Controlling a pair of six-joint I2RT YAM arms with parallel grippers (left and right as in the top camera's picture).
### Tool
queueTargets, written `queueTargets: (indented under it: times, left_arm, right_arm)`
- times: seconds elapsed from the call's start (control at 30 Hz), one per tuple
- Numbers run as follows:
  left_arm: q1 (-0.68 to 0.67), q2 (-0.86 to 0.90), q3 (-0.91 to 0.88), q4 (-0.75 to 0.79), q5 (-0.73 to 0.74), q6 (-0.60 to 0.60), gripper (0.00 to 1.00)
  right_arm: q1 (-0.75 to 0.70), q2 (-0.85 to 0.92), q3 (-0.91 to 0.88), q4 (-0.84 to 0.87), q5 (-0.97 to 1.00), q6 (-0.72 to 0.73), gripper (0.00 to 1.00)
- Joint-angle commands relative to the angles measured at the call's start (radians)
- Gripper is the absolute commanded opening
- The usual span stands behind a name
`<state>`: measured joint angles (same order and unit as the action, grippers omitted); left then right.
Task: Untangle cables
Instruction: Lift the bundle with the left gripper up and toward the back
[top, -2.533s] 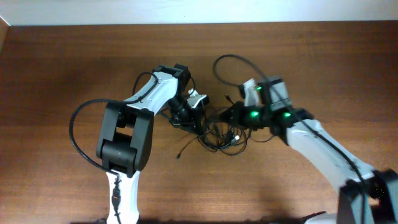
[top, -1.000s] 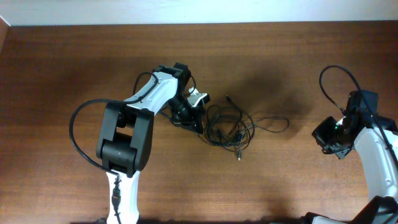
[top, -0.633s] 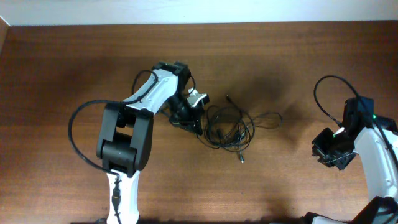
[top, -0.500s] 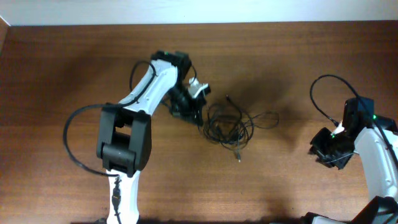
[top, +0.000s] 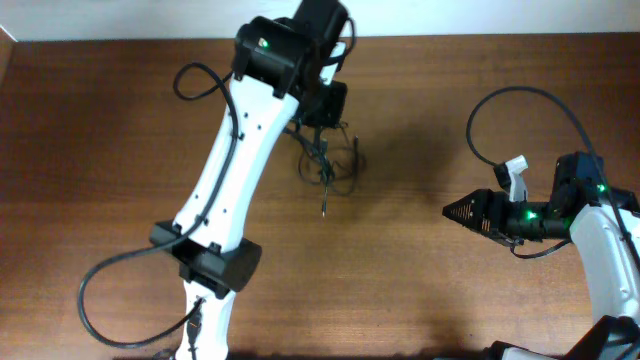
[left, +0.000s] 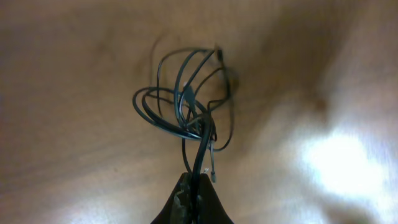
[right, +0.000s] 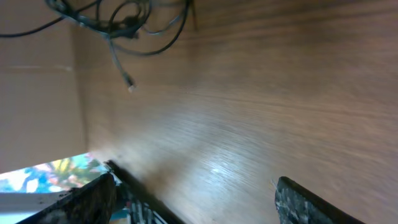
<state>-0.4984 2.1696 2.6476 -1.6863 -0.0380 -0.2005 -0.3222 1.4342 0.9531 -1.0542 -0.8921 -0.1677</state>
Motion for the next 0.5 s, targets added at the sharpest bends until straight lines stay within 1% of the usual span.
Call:
queueTargets:
  times: [0.0, 0.1, 0.13, 0.2, 0.23, 0.27, 0.3, 0.33, 0.37, 0.4, 0.43, 0.47]
  left_arm:
    - [-0.038, -0.046, 0.141, 0.003, -0.19, -0.087, 0.0]
    - [-0.062, -0.054, 0.255, 0.003, -0.217, -0.113, 0.0]
    - [-0.078, -0.062, 0.327, 0.001, -0.219, -0.121, 0.0]
    - [-0.094, -0.071, 0.383, 0.002, -0.249, -0.121, 0.0]
    - [-0.103, -0.072, 0.418, 0.003, -0.29, -0.121, 0.0]
    - [-0.104, -0.072, 0.433, 0.008, -0.324, -0.15, 0.0]
    - [-0.104, -0.072, 0.428, 0.003, -0.307, -0.178, 0.0]
    - [-0.105, -0.072, 0.423, -0.002, -0.244, -0.181, 0.0]
    - [-0.114, -0.072, 0.418, -0.002, -0.173, -0.145, 0.0]
    - [-0.125, -0.072, 0.415, -0.002, -0.149, -0.101, 0.0]
    - [-0.142, -0.07, 0.407, -0.002, -0.223, -0.083, 0.0]
    - [-0.152, -0.066, 0.394, 0.001, -0.345, -0.096, 0.0]
  right_arm:
    - [-0.002, -0.02, 0.014, 0.002, -0.207, -0.13, 0.82]
    - [0.003, -0.02, 0.023, 0.005, -0.328, -0.177, 0.82]
    - [0.003, -0.02, 0.039, 0.025, -0.379, -0.176, 0.82]
    - [0.003, -0.02, 0.051, 0.057, -0.42, -0.154, 0.82]
    - [0.003, -0.02, 0.056, 0.121, -0.454, -0.055, 0.82]
    - [0.003, -0.02, 0.056, 0.209, -0.459, 0.101, 0.82]
    - [0.003, -0.02, 0.056, 0.257, -0.457, 0.176, 0.82]
    - [0.003, -0.02, 0.056, 0.287, -0.446, 0.229, 0.82]
    - [0.003, -0.02, 0.056, 0.302, -0.426, 0.27, 0.82]
    - [0.003, -0.02, 0.056, 0.315, -0.381, 0.327, 0.82]
    - [0.003, -0.02, 0.056, 0.318, -0.359, 0.337, 0.82]
    - [0.003, -0.02, 0.056, 0.318, -0.36, 0.337, 0.82]
